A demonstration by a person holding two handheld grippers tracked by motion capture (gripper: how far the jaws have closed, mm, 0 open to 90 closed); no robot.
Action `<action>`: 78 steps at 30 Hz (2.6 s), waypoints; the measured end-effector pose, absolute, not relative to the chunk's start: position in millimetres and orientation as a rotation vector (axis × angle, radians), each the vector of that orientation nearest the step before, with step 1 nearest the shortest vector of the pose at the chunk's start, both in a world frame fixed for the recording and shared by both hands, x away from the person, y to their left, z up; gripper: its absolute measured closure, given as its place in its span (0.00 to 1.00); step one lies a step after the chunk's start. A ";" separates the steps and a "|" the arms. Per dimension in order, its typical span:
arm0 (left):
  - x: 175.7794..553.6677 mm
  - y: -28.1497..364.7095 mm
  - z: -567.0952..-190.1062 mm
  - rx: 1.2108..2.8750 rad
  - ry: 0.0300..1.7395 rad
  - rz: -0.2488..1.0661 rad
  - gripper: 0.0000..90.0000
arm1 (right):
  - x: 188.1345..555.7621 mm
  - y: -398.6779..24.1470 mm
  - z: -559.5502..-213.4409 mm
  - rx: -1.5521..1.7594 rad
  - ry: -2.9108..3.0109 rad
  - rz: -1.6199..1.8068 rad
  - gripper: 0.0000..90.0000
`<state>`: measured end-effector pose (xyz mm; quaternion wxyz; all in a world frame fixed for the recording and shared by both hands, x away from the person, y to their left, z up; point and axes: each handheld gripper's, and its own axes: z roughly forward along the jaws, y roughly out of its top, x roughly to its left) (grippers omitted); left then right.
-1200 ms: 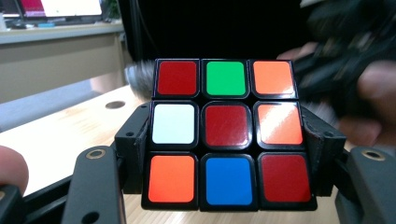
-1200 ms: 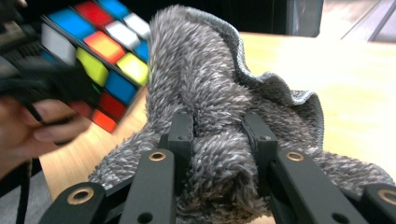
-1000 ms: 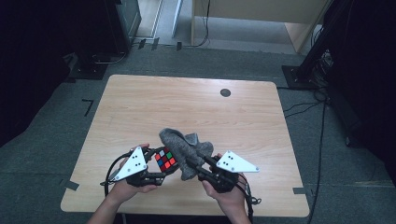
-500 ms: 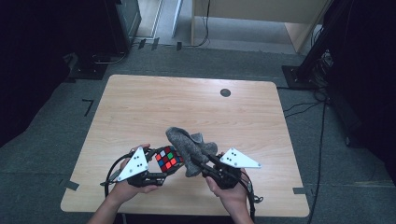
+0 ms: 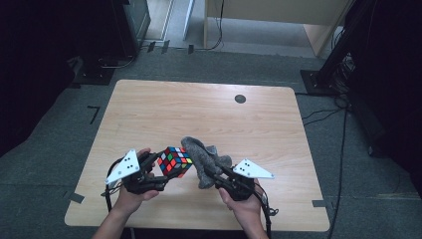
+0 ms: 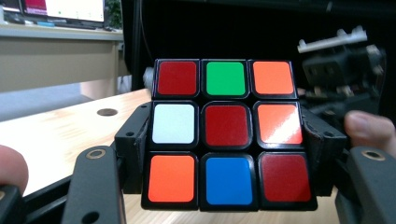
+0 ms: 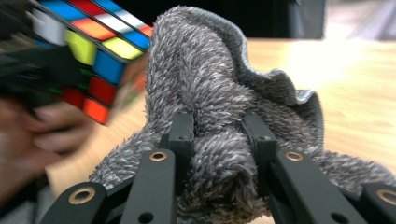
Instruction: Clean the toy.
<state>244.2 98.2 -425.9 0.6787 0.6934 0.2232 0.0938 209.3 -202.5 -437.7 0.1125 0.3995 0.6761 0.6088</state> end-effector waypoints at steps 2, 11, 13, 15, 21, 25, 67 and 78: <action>244.5 97.0 -427.1 1.557 0.506 0.205 0.38 | 205.2 -195.2 -435.0 1.126 1.975 1.836 0.78; 242.8 93.8 -426.3 1.541 0.507 0.196 0.38 | 201.7 -157.2 -455.7 0.991 2.253 1.700 0.80; 244.6 97.3 -426.4 1.537 0.520 0.203 0.38 | 204.1 -158.9 -457.3 1.006 2.246 1.676 0.80; 246.1 100.3 -426.7 1.532 0.530 0.203 0.38 | 205.6 -170.1 -450.9 1.043 2.153 1.729 0.80; 245.3 92.1 -429.7 1.555 0.516 0.180 0.38 | 203.2 -188.6 -434.4 1.061 1.969 1.899 0.80; 245.8 92.4 -430.0 1.552 0.521 0.173 0.38 | 200.4 -170.1 -448.7 1.038 2.112 1.853 0.80; 250.0 99.4 -430.7 1.546 0.537 0.191 0.38 | 207.1 -189.5 -443.4 0.962 1.957 1.963 0.78; 250.7 101.7 -430.0 1.542 0.541 0.202 0.38 | 207.9 -175.1 -459.5 0.958 2.094 1.781 0.78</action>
